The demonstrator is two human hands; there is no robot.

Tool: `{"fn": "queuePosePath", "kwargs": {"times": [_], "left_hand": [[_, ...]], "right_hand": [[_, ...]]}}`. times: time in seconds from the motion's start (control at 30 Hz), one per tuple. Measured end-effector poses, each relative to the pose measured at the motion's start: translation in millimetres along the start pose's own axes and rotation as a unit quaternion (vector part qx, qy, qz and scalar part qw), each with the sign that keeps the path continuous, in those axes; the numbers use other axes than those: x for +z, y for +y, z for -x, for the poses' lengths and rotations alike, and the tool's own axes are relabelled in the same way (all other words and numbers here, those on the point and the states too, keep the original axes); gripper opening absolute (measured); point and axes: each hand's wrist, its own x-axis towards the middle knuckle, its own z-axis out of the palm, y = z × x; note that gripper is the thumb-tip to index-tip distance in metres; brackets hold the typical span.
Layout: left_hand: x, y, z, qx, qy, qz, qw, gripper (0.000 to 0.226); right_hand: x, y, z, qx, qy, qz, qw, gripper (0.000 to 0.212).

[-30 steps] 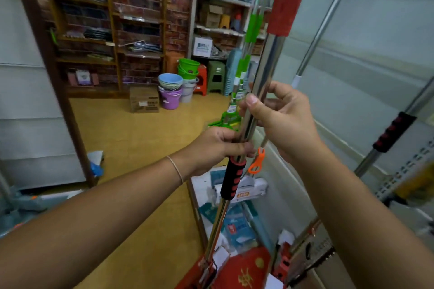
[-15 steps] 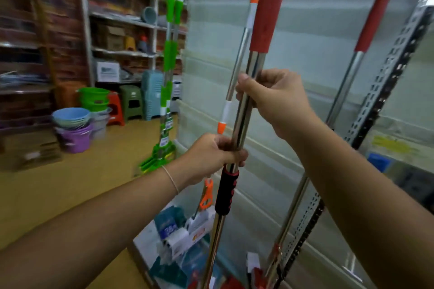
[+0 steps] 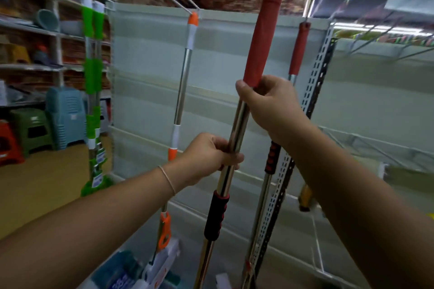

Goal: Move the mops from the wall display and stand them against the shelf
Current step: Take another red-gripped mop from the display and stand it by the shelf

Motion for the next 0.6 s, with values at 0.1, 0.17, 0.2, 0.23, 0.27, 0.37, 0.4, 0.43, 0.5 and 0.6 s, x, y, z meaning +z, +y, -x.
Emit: {"fn": "queuePosePath", "kwargs": {"times": [0.1, 0.17, 0.2, 0.23, 0.27, 0.37, 0.4, 0.43, 0.5, 0.6], "left_hand": [[-2, 16, -16, 0.009, -0.029, 0.044, 0.999, 0.018], [-4, 29, -29, 0.023, -0.031, 0.075, 0.996, 0.022], [-4, 35, -35, 0.028, -0.031, 0.079, 0.996, 0.023], [-2, 38, -39, 0.029, -0.03, 0.082, 0.996, 0.024], [1, 39, -43, 0.029, -0.028, 0.086, 0.995, 0.023], [9, 37, -50, 0.031, -0.015, 0.08, 0.996, 0.016], [11, 36, -52, 0.031, -0.013, 0.071, 0.997, 0.014], [13, 35, -54, 0.029, -0.01, 0.066, 0.997, 0.012], [16, 33, -57, 0.026, -0.003, 0.06, 0.998, 0.013], [17, 38, -62, 0.035, -0.013, 0.058, 0.998, 0.016]], "right_hand": [[-7, -1, -9, 0.003, 0.013, 0.016, 1.0, 0.019], [-9, 0, -14, 0.008, 0.012, 0.026, 1.0, 0.02], [-11, 1, -16, 0.009, 0.008, 0.027, 1.0, 0.019], [-13, 3, -19, 0.009, 0.003, 0.027, 1.0, 0.019], [-15, 5, -21, 0.009, -0.004, 0.028, 1.0, 0.018], [-25, 8, -30, -0.004, -0.009, 0.026, 1.0, 0.022], [-28, 8, -35, -0.01, -0.003, 0.028, 1.0, 0.025], [-31, 8, -39, -0.014, 0.001, 0.032, 0.999, 0.026], [-35, 8, -46, -0.021, 0.001, 0.039, 0.999, 0.026], [-37, 10, -51, -0.034, -0.001, 0.029, 0.999, 0.023]]}}
